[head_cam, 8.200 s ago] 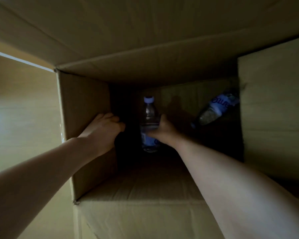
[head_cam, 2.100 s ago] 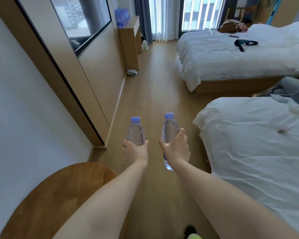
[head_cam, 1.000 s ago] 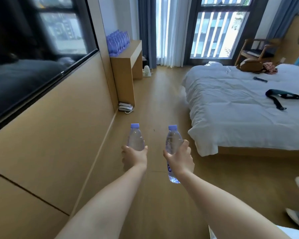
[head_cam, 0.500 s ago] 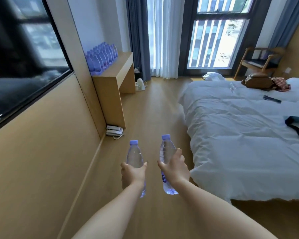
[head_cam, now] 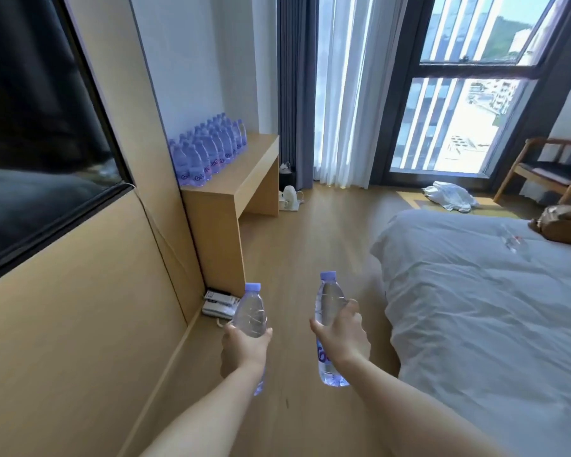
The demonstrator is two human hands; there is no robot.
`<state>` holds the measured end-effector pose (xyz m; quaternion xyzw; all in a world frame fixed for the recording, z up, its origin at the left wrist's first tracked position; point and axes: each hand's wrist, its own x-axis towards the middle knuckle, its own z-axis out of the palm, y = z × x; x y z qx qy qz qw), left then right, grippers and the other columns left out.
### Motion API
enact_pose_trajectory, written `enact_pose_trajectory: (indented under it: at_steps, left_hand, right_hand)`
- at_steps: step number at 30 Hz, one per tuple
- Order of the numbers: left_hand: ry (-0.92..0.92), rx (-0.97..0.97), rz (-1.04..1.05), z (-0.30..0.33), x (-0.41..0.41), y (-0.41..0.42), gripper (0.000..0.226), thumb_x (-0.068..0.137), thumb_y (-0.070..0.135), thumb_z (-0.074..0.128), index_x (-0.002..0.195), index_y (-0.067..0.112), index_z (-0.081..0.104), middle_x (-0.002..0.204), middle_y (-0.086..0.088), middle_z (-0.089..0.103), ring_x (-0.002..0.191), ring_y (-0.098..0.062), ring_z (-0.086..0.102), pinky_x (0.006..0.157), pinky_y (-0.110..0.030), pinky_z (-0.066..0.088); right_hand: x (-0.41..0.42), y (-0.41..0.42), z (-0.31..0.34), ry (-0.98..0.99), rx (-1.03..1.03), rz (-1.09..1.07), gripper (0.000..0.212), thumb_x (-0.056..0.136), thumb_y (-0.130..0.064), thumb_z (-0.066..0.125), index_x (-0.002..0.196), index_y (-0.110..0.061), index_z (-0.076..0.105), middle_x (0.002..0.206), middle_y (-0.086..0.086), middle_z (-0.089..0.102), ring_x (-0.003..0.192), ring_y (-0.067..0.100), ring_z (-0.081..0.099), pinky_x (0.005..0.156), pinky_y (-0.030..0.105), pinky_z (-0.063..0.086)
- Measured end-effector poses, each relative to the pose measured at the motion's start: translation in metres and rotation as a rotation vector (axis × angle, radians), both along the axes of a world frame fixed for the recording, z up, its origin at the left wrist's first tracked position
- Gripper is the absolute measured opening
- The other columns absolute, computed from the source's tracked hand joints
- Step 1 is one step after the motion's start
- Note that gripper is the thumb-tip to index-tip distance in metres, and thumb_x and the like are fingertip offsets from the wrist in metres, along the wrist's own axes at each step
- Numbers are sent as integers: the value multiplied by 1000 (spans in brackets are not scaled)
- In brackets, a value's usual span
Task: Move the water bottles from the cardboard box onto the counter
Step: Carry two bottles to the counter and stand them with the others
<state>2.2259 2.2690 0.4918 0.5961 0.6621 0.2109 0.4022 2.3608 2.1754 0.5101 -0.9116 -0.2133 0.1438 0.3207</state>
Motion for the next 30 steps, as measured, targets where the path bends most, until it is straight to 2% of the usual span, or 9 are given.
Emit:
enact_pose_trajectory:
  at_steps: [7,12,17,22,26,30]
  left_hand:
    - [-15,48,-46,21,131,149,62,72,44,78,107,10,40,113,-12,61,99,-35,62,85,-46,51]
    - [-18,63,-61,28,227,222,62,72,44,78,109,11,40,113,-11,59,98,-34,61,84,-44,50]
    - [-11,24,-49,13,326,291,64,71,47,77,107,11,40,99,-4,55,94,-32,62,82,-41,51]
    - [-63,19,2,33,409,361,64,72,50,76,111,14,41,86,4,55,77,-25,57,68,-30,43]
    - [-156,54,27,60,454,419,59,74,47,76,108,15,40,80,11,50,67,-9,54,57,-27,39]
    - [-137,40,54,64,487,472,56,75,45,76,108,13,44,85,3,58,68,-9,54,54,-24,35]
  right_hand:
    - [129,136,15,14,16,-62,67,79,-51,62,126,-17,29,111,5,49,83,24,50,68,33,37]
    - [220,205,12,20,6,-75,65,79,-50,61,124,-15,30,114,6,50,95,29,59,69,33,38]
    - [333,275,-2,25,-10,-46,62,79,-45,61,123,-12,33,115,8,51,97,30,58,70,33,38]
    - [437,350,15,62,7,25,60,78,-40,60,125,-13,33,112,6,51,87,26,52,71,34,41]
    - [492,417,40,62,53,60,62,77,-39,61,126,-14,33,112,7,52,88,28,54,73,36,44]
    - [526,479,36,67,83,125,65,77,-48,62,126,-18,32,115,3,52,86,26,55,71,34,43]
